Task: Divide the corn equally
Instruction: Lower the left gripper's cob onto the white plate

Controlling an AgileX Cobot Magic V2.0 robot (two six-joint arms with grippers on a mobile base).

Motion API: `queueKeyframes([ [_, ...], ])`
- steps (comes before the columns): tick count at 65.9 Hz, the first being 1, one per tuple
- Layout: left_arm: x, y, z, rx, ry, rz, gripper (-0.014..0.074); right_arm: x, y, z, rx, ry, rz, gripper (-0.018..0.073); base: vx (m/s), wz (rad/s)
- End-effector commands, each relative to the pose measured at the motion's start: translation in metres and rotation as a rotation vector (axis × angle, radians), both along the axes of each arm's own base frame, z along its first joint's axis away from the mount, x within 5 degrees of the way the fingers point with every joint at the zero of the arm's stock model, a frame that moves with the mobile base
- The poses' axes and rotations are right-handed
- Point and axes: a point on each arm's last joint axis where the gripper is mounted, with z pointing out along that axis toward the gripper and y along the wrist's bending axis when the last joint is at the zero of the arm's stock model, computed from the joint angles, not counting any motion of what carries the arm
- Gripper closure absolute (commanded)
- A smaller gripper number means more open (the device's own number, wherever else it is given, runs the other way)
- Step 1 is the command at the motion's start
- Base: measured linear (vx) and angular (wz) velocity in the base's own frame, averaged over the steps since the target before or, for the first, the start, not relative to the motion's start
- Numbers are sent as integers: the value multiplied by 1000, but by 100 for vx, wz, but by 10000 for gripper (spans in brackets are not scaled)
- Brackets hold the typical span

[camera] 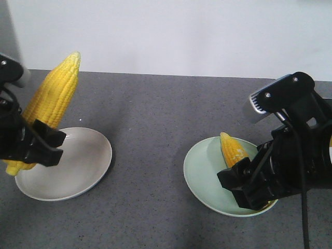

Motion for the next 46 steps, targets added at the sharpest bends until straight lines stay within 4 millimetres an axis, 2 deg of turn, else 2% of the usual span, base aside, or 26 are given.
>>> queueKeyframes([
  [1, 19, -3, 15, 20, -36, 51, 297, 1, 0, 13, 42, -75, 3, -23, 0, 0],
  [14, 50, -6, 0, 125, 24, 141, 297, 1, 0, 13, 42, -75, 3, -23, 0, 0],
  [26, 73, 6, -17, 121, 80, 259, 297, 1, 0, 13, 42, -75, 3, -23, 0, 0],
  [35, 85, 16, -30, 112, 136, 328, 297, 1, 0, 13, 42, -75, 3, -23, 0, 0],
  [46, 93, 17, -43, 74, 200, 353, 297, 1, 0, 13, 42, -75, 3, -23, 0, 0],
])
